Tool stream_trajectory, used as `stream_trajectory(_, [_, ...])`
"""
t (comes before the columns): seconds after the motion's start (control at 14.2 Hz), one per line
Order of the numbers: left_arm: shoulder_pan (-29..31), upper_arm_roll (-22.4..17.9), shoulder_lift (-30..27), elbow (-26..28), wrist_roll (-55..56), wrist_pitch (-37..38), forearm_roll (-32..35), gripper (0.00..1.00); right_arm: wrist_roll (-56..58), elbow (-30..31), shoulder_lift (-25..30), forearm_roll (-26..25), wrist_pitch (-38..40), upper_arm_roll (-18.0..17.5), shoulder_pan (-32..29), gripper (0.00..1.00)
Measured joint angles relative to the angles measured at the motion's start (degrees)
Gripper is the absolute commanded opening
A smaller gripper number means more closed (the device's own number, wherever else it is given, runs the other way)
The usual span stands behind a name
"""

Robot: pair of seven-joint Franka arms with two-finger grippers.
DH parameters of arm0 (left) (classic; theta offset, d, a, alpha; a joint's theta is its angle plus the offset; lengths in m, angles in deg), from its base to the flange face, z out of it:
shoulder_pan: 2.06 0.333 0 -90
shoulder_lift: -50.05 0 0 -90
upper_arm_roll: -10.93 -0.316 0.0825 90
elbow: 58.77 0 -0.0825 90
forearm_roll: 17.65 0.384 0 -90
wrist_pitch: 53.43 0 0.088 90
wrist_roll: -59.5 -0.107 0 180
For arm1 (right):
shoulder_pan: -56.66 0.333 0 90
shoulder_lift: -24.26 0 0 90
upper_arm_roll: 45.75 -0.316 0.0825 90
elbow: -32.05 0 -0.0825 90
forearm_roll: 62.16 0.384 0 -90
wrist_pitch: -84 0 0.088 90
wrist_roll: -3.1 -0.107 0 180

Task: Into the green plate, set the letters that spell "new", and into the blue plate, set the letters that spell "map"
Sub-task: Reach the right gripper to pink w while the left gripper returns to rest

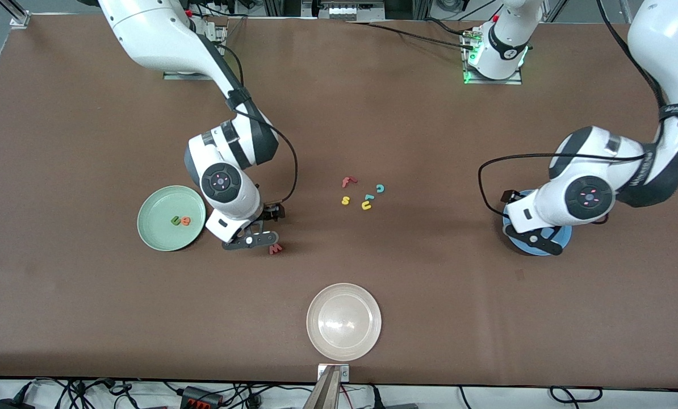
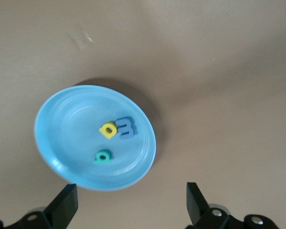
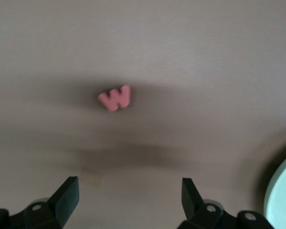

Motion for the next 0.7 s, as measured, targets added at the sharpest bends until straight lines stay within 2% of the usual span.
stream_trajectory(0.14, [0.08, 1.34, -0.08, -3.29, -0.01, 3.77, -0.5, 1.0, 3.66, -1.57, -1.09, 0.07, -0.7, 0.01, -0.8, 1.0])
stream_trajectory(0.28, [0.14, 3.1, -0.08, -7.09, 0.02, 9.31, -0.52, 1.0, 7.02, -2.74, -1.22, 0.07, -0.75, -0.36, -0.63, 1.0])
stream_trajectory(0.49, [0.19, 4.89, -0.39, -15.52, -0.02, 16.93, -0.53, 1.0, 13.94, -3.84, -1.23, 0.08, -0.79, -0.71, 0.81, 1.0])
stream_trajectory(0.7, [0.21, 4.38, -1.92, -20.02, -0.15, 19.03, -3.71, 1.0, 23.55, -3.89, -1.25, 0.08, -0.98, -0.8, 1.24, 1.0])
